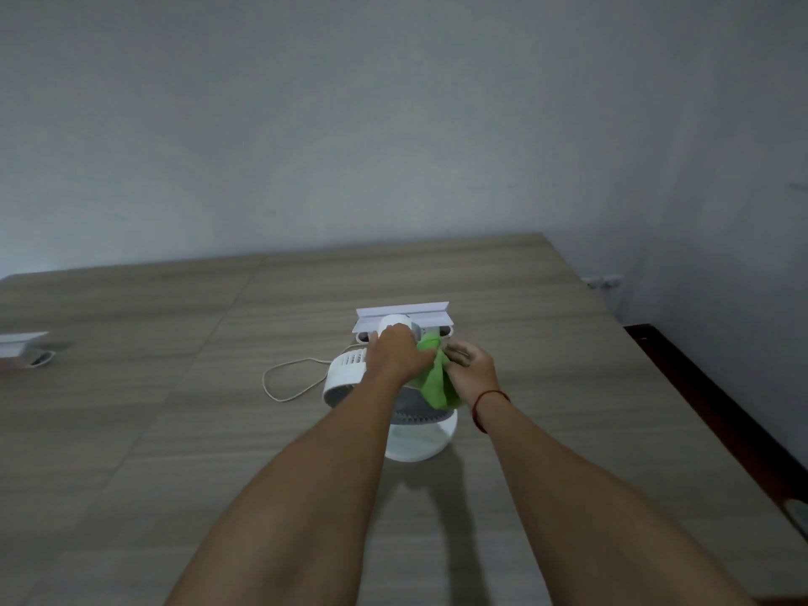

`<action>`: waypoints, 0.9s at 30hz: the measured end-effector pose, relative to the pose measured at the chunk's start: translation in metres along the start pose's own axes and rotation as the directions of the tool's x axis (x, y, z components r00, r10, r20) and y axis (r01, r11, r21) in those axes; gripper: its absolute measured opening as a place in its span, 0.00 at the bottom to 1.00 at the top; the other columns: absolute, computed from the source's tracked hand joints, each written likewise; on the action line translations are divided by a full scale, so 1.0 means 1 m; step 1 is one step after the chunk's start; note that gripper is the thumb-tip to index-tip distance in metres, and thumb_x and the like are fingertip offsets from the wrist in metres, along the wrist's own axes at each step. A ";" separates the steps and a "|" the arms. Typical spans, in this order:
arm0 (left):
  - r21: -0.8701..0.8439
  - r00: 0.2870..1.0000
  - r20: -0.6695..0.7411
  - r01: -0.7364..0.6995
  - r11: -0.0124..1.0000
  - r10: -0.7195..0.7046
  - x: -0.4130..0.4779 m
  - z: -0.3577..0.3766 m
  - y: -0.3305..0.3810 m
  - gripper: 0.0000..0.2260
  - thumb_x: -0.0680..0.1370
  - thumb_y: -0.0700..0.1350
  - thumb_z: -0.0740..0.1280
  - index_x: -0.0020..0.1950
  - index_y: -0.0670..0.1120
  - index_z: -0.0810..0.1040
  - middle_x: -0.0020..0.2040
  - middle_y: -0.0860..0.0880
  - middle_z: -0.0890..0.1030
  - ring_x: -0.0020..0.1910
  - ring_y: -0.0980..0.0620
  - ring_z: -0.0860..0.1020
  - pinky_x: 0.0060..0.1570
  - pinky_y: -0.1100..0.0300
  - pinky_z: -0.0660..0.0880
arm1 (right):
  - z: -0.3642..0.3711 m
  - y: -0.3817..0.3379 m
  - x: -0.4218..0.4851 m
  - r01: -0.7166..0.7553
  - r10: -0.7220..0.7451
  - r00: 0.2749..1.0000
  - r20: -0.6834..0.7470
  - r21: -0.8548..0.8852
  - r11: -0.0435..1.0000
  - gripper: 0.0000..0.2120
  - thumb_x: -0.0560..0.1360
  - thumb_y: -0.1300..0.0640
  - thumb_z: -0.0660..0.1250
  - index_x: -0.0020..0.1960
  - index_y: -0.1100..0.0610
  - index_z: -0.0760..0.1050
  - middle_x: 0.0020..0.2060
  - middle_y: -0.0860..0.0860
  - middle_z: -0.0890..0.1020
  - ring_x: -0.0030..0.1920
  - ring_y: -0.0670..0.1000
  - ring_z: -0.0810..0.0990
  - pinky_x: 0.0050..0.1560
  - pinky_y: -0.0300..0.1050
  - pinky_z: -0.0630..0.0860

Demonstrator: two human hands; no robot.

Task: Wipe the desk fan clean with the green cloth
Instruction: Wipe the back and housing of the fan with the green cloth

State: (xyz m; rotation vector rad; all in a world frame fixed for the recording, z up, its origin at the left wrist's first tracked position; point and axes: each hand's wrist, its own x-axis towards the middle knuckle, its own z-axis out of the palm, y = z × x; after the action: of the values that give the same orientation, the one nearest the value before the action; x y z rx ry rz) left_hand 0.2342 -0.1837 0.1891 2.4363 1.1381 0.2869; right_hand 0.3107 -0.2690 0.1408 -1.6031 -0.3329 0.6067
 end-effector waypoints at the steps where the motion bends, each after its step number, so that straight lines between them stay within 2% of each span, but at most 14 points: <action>1: 0.037 0.999 -0.031 -0.024 0.999 0.025 0.000 0.001 0.000 0.16 0.74 0.55 0.66 0.49 0.42 0.79 0.50 0.42 0.82 0.56 0.42 0.77 0.57 0.50 0.74 | -0.001 0.001 0.000 -0.034 0.034 0.999 0.010 -0.009 0.999 0.15 0.75 0.67 0.65 0.62 0.65 0.75 0.54 0.56 0.79 0.54 0.53 0.78 0.53 0.39 0.72; 3: 0.109 0.992 -0.087 -0.085 0.990 0.095 -0.001 0.001 0.003 0.14 0.76 0.51 0.65 0.46 0.41 0.79 0.48 0.41 0.82 0.53 0.41 0.78 0.53 0.51 0.73 | -0.001 0.009 0.005 -0.131 0.133 0.991 0.023 -0.059 0.990 0.18 0.76 0.59 0.66 0.64 0.64 0.73 0.57 0.54 0.78 0.59 0.56 0.77 0.54 0.41 0.71; 6: 0.174 0.976 -0.144 -0.137 0.975 0.163 -0.002 0.001 0.005 0.13 0.78 0.50 0.61 0.49 0.40 0.77 0.51 0.41 0.81 0.53 0.41 0.78 0.55 0.50 0.70 | 0.004 0.015 0.006 -0.270 0.275 0.961 0.037 -0.109 0.957 0.24 0.76 0.47 0.62 0.64 0.64 0.75 0.61 0.59 0.79 0.58 0.57 0.78 0.55 0.45 0.73; 8: 0.167 0.972 -0.155 -0.149 0.975 0.175 -0.001 0.003 0.005 0.14 0.79 0.50 0.60 0.52 0.41 0.76 0.52 0.41 0.81 0.54 0.40 0.77 0.57 0.48 0.69 | 0.007 0.016 0.007 -0.299 0.300 0.954 0.005 -0.073 0.951 0.27 0.76 0.43 0.60 0.63 0.63 0.75 0.60 0.59 0.80 0.58 0.57 0.79 0.56 0.47 0.73; 10: 0.087 0.972 -0.153 -0.166 0.982 0.177 0.001 0.003 0.007 0.14 0.80 0.50 0.59 0.54 0.41 0.75 0.53 0.42 0.81 0.55 0.40 0.77 0.57 0.48 0.68 | 0.008 0.013 0.008 -0.293 0.293 0.956 -0.026 -0.015 0.956 0.26 0.76 0.43 0.61 0.62 0.63 0.75 0.59 0.58 0.80 0.55 0.57 0.79 0.52 0.46 0.73; 12: -0.086 0.975 -0.145 -0.184 0.979 0.170 0.000 0.002 0.010 0.13 0.80 0.50 0.60 0.55 0.41 0.74 0.52 0.43 0.81 0.54 0.42 0.77 0.54 0.51 0.69 | 0.007 0.009 0.012 -0.270 0.274 0.961 -0.047 0.066 0.960 0.28 0.74 0.43 0.63 0.64 0.63 0.74 0.60 0.58 0.80 0.53 0.56 0.79 0.49 0.45 0.71; 14: -0.271 0.983 -0.124 -0.167 0.948 0.137 -0.001 -0.003 0.016 0.12 0.80 0.48 0.60 0.57 0.41 0.74 0.52 0.43 0.81 0.52 0.45 0.77 0.48 0.56 0.69 | 0.007 0.004 0.015 -0.263 0.275 0.960 -0.057 0.156 0.952 0.29 0.74 0.41 0.62 0.64 0.62 0.74 0.59 0.58 0.80 0.56 0.57 0.80 0.50 0.45 0.74; 16: -0.400 0.986 -0.109 -0.162 0.902 0.128 0.000 -0.011 0.023 0.13 0.80 0.47 0.61 0.58 0.40 0.74 0.54 0.43 0.80 0.52 0.45 0.77 0.49 0.56 0.71 | 0.006 -0.005 0.017 -0.247 0.260 0.965 -0.043 0.198 0.949 0.29 0.75 0.39 0.61 0.63 0.61 0.76 0.58 0.58 0.81 0.57 0.58 0.81 0.54 0.46 0.76; 18: -0.514 0.988 -0.099 -0.156 0.844 0.123 0.003 -0.021 0.028 0.12 0.80 0.47 0.61 0.58 0.40 0.75 0.55 0.41 0.80 0.54 0.42 0.78 0.54 0.50 0.76 | 0.005 -0.017 0.018 -0.222 0.237 0.971 -0.034 0.246 0.943 0.27 0.75 0.39 0.62 0.61 0.60 0.77 0.55 0.57 0.82 0.56 0.57 0.81 0.55 0.47 0.77; 20: -0.592 0.990 -0.088 -0.141 0.793 0.110 0.007 -0.032 0.030 0.11 0.80 0.47 0.61 0.57 0.41 0.74 0.53 0.39 0.81 0.53 0.40 0.79 0.55 0.45 0.78 | 0.007 -0.031 0.017 -0.191 0.210 0.978 -0.019 0.336 0.922 0.23 0.72 0.42 0.68 0.56 0.60 0.79 0.52 0.56 0.83 0.53 0.57 0.83 0.55 0.48 0.79; 22: -0.628 0.993 -0.095 -0.119 0.769 0.076 0.010 -0.044 0.028 0.11 0.80 0.46 0.61 0.57 0.41 0.74 0.52 0.39 0.80 0.51 0.41 0.80 0.53 0.46 0.77 | 0.013 -0.044 0.016 -0.149 0.159 0.987 0.012 0.410 0.900 0.16 0.70 0.48 0.73 0.50 0.59 0.81 0.52 0.58 0.84 0.50 0.57 0.84 0.55 0.51 0.80; 24: -0.655 0.993 -0.119 -0.086 0.751 0.010 0.010 -0.058 0.022 0.11 0.79 0.46 0.61 0.56 0.41 0.74 0.51 0.40 0.80 0.49 0.43 0.80 0.50 0.49 0.78 | 0.020 -0.056 0.014 -0.105 0.097 0.994 0.039 0.418 0.903 0.12 0.70 0.54 0.74 0.50 0.59 0.80 0.54 0.60 0.84 0.48 0.57 0.83 0.52 0.52 0.80; 26: -0.686 0.993 -0.103 -0.033 0.727 -0.052 0.007 -0.067 0.012 0.09 0.78 0.46 0.64 0.54 0.41 0.73 0.47 0.43 0.78 0.43 0.48 0.78 0.39 0.56 0.77 | 0.028 -0.064 0.012 -0.052 0.045 0.999 0.028 0.329 0.943 0.08 0.71 0.56 0.73 0.48 0.58 0.79 0.53 0.60 0.84 0.47 0.56 0.83 0.52 0.51 0.80; 27: -0.699 0.994 -0.076 0.006 0.715 -0.082 0.005 -0.070 0.005 0.10 0.78 0.46 0.66 0.54 0.42 0.72 0.47 0.44 0.77 0.42 0.49 0.77 0.39 0.58 0.76 | 0.032 -0.067 0.010 -0.029 0.025 1.000 0.019 0.262 0.965 0.09 0.71 0.55 0.73 0.49 0.57 0.79 0.53 0.59 0.84 0.47 0.56 0.83 0.54 0.51 0.80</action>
State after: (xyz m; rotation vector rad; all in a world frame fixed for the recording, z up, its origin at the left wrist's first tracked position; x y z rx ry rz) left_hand 0.2156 -0.1618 0.2531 1.7230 0.8967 0.6974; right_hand 0.3098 -0.2280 0.2039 -1.3501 -0.2315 0.6559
